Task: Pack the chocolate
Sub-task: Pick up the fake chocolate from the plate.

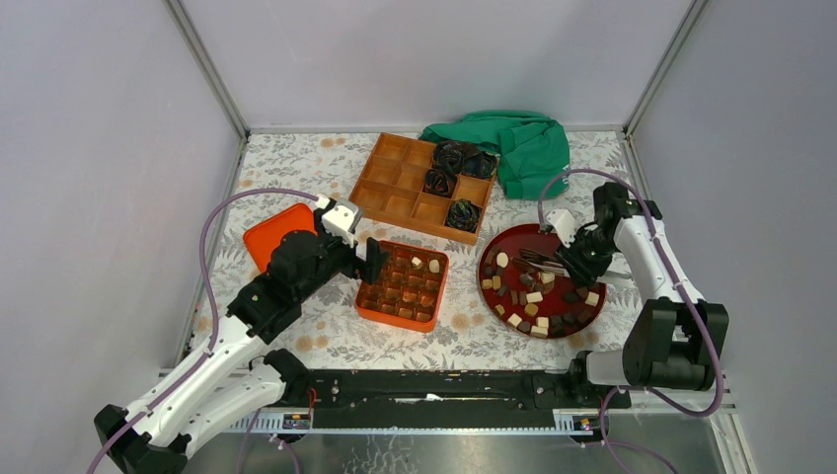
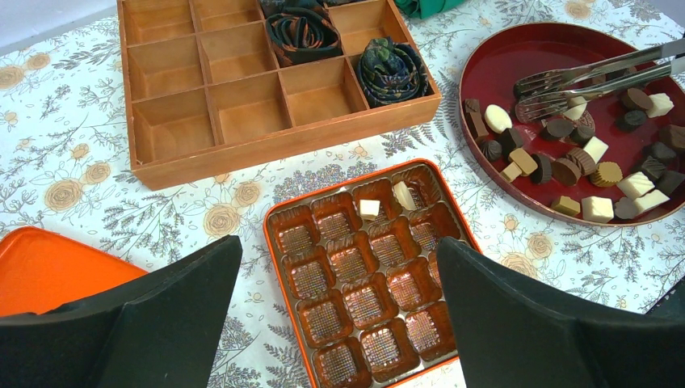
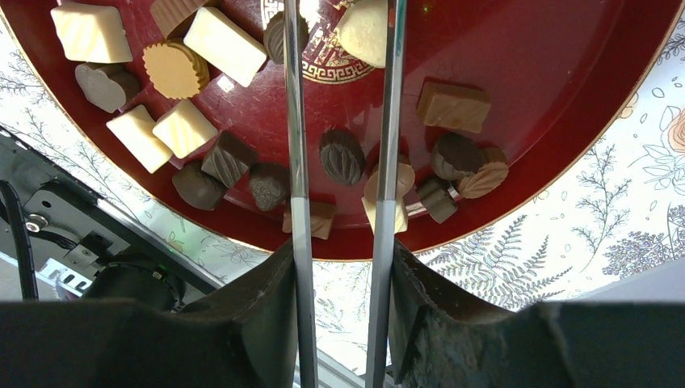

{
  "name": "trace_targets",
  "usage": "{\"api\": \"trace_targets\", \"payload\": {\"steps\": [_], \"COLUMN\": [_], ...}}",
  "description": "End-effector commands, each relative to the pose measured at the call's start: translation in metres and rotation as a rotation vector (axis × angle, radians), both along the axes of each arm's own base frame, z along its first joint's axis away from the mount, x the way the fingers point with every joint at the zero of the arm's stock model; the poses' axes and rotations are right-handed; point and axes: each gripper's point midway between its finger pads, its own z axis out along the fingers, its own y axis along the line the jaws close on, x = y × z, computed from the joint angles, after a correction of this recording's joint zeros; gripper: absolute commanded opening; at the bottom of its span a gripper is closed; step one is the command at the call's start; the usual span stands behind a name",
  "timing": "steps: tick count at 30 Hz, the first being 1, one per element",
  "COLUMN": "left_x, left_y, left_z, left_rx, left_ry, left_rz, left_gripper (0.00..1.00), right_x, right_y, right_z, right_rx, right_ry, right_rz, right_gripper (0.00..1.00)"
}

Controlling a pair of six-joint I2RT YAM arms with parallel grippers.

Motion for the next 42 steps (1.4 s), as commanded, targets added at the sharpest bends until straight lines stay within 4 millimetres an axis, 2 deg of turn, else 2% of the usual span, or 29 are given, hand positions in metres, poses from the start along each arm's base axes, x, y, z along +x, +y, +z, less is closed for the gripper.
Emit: {"api": "trace_targets", "payload": {"steps": [1,5,9,13,22,42], "left_x": [0.005,0.004,0.004,0.003,0.004,0.006], "left_y": [-0.002,-0.001,-0.001,0.0,0.0,0.003], "left_z": [0.016,0.016,0.016,0.018,0.019,0.016], "left_rx": [-0.05,-0.049,-0.049,-0.054,-0.057,-0.044], "left_ry": [-0.05,-0.052,-0.053,-0.06,-0.063,-0.06], "left_rz": [0.006,0.008,0.008,0.01,0.012,0.028], "left_gripper": [0.99,0.99,0.99,0.99,0.99,0.99], "right_x": [-0.001,-0.001,-0.002,-0.002,-0.006,-0.004], "right_y": [0.0,0.0,0.004,0.01,0.016,0.026], "right_z": [0.002,0.007,0.014,0.019,0.016,0.026], "right_rx": [-0.022,-0.025,-0.003,0.027,0.059,0.115], "right_ry": [0.0,-0.011,-0.021,-0.035,-0.073,-0.116], "right_rz": [-0.01,-0.017,-0.024,-0.037,-0.063,-0.073], "right_gripper": [0.43,0.37,0.16,0.07,0.0,0.0]}}
